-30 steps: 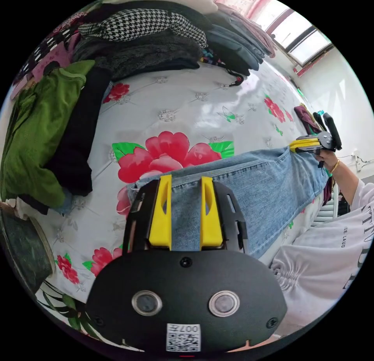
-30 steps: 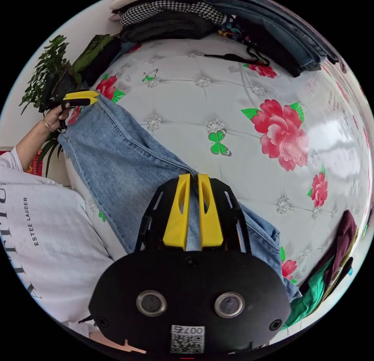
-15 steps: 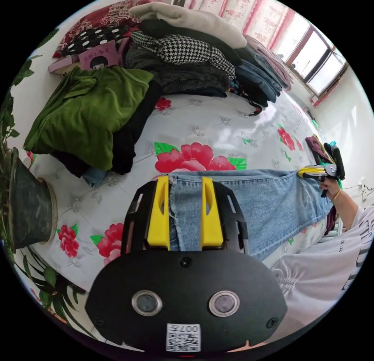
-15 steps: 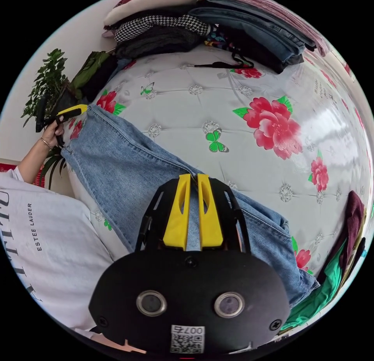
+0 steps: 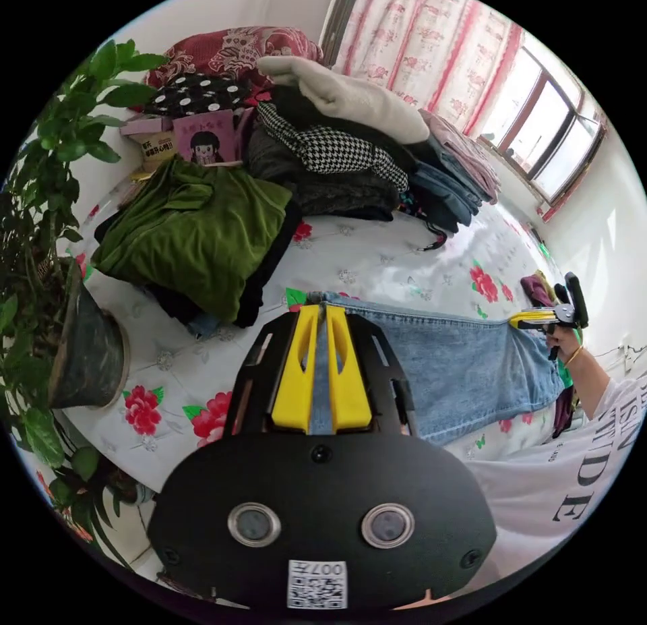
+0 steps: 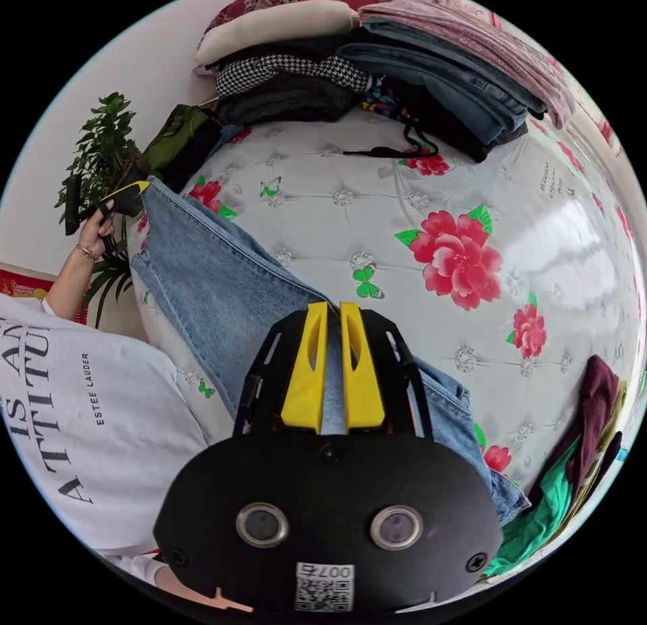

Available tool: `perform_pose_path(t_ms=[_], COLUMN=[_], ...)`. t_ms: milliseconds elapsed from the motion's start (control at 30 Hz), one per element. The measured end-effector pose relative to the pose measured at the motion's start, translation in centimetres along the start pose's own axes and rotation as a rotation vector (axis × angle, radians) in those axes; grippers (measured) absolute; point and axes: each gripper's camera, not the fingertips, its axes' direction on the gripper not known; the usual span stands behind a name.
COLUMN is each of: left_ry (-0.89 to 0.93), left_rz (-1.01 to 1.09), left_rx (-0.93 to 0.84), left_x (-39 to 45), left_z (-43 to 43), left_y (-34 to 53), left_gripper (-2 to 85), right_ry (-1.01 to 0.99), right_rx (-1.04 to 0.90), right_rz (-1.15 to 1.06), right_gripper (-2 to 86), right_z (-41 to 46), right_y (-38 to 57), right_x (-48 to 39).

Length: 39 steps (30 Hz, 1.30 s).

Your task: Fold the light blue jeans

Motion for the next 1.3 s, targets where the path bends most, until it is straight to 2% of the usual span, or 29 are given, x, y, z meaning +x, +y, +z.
perform_pose_path(t_ms=[133,167,333,433,500,667,800,900,933,1000,1100,1233,1300], left_ry=[0.025,0.051,0.046,0.088,0.111,0.176,0.235,0.310,0.339,0.432,0.477,0.430,0.524], left_rz=[-0.129,-0.154,-0.170,-0.217,-0.276,-0.473,-0.616,-0.763,-0.778,-0.787,-0.747,-0.799,-0.919], left_rx=[-0.200,-0.097,-0.123,-0.010,0.064,0.028,-0.039,-0.106,-0.103,-0.068,-0.025,-0.026,0.026], left_x=[-2.9,-3.6,-5.3,-7.0,-8.3,-10.7,-11.9,-13.0,-13.1,-13.4,-13.8,-15.1,-16.2], left_z=[7.1,6.8,6.2,2.7,-0.2,-1.9,-1.1,0.8,1.1,2.3,3.8,5.8,7.5], left_y=[-0.2,0.0,0.6,3.2,6.4,13.9,18.6,20.8,21.1,21.3,20.2,20.1,21.5], left_gripper=[3.0,3.3,4.9,6.1,6.5,7.0,9.3,12.2,12.6,14.2,15.4,10.0,4.7], right_ry=[0.021,0.017,0.076,0.216,0.220,0.090,0.164,0.132,0.119,0.155,0.145,0.104,0.098], right_rx=[-0.162,-0.116,0.036,0.204,0.248,0.125,0.089,0.011,-0.042,-0.041,-0.049,0.009,0.035], right_rz=[0.050,0.055,0.072,0.115,0.126,0.170,0.178,0.155,0.145,0.126,0.141,0.226,0.263], right_gripper=[2.6,2.8,3.4,3.3,3.1,1.9,0.9,0.5,0.4,0.2,0.1,0.0,-0.1], right_z=[7.1,6.2,1.5,-3.5,-5.2,-2.3,0.7,3.8,5.2,5.5,5.6,5.5,5.4], right_y=[-3.2,-3.0,1.2,6.4,9.8,19.5,23.8,24.2,23.9,24.0,24.6,27.2,28.5], right_x=[1.9,2.0,0.5,-1.9,-3.5,-8.7,-12.7,-13.7,-13.8,-14.1,-13.9,-13.3,-13.4])
